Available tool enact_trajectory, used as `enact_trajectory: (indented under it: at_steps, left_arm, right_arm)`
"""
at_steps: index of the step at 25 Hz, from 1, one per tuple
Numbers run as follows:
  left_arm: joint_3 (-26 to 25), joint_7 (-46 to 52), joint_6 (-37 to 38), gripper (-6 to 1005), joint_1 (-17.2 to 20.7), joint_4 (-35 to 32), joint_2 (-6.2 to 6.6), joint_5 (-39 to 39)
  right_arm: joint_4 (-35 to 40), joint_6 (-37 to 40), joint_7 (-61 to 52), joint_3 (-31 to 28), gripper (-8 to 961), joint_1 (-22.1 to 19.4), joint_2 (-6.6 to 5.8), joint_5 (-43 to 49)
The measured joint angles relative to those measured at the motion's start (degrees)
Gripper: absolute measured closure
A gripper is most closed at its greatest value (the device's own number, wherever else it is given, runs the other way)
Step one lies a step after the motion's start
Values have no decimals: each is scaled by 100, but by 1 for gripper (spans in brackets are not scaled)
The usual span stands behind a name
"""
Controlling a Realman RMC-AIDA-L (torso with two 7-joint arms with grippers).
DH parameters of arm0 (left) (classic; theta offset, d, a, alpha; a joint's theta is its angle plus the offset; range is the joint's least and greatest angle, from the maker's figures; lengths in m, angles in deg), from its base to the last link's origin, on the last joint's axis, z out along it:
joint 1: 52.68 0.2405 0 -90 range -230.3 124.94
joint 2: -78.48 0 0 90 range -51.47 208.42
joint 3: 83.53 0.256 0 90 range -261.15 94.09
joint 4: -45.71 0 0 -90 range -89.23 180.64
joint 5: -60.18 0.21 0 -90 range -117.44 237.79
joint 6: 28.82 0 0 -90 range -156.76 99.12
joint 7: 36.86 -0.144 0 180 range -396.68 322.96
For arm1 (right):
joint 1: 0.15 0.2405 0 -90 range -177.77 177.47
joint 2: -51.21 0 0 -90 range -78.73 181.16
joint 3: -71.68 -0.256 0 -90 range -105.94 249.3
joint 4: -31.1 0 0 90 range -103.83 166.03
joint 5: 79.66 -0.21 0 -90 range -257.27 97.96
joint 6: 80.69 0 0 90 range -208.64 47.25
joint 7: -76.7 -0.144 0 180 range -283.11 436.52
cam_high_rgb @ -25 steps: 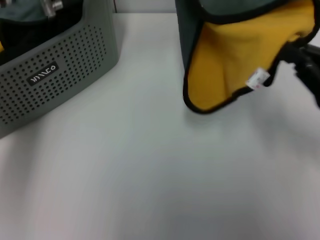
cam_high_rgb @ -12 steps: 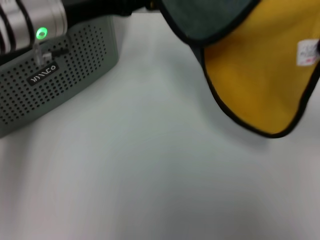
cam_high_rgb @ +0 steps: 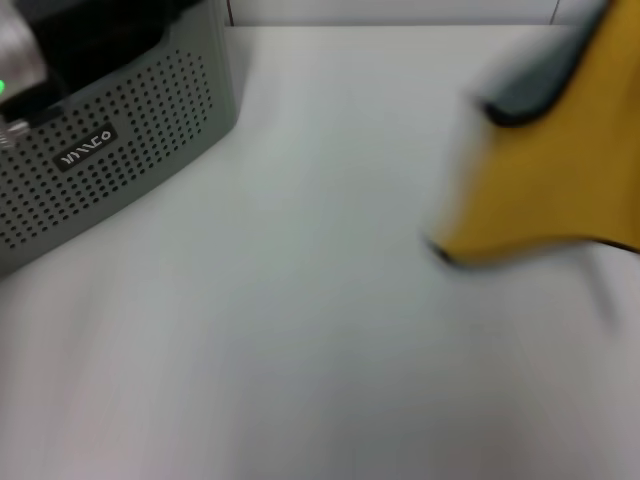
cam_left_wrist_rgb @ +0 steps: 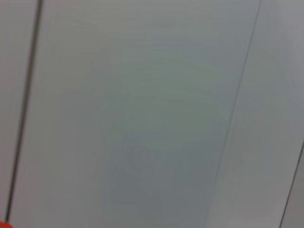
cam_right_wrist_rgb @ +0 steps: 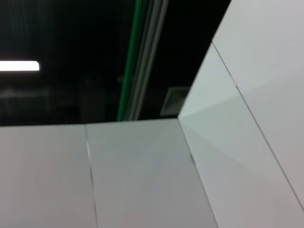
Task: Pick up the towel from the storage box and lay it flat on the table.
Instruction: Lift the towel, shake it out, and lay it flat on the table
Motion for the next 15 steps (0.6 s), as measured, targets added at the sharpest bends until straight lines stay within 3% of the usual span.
enact_trajectory:
  at_steps: [3, 5, 6, 11, 15]
  left_arm:
    - [-502, -335, 646, 468, 61, 216, 4, -419]
    - [-685, -544, 1064, 468, 50, 408, 5, -602]
    - [-715, -636, 1219, 468, 40, 490, 3, -640]
    - [-641, -1268, 1621, 467, -128, 1118, -6, -671]
    - [-667, -1425, 1672, 468, -192, 1432, -3, -686]
  right_arm:
    - [-2, -357, -280, 28, 932, 164, -268, 326]
    - [2, -541, -385, 28, 931, 247, -329, 571]
    - [17, -925, -608, 20, 931, 466, -439, 1134]
    - [25, -1561, -1004, 1, 929, 1076, -514, 2375]
    - [146, -1626, -1262, 1, 927, 1438, -565, 2967]
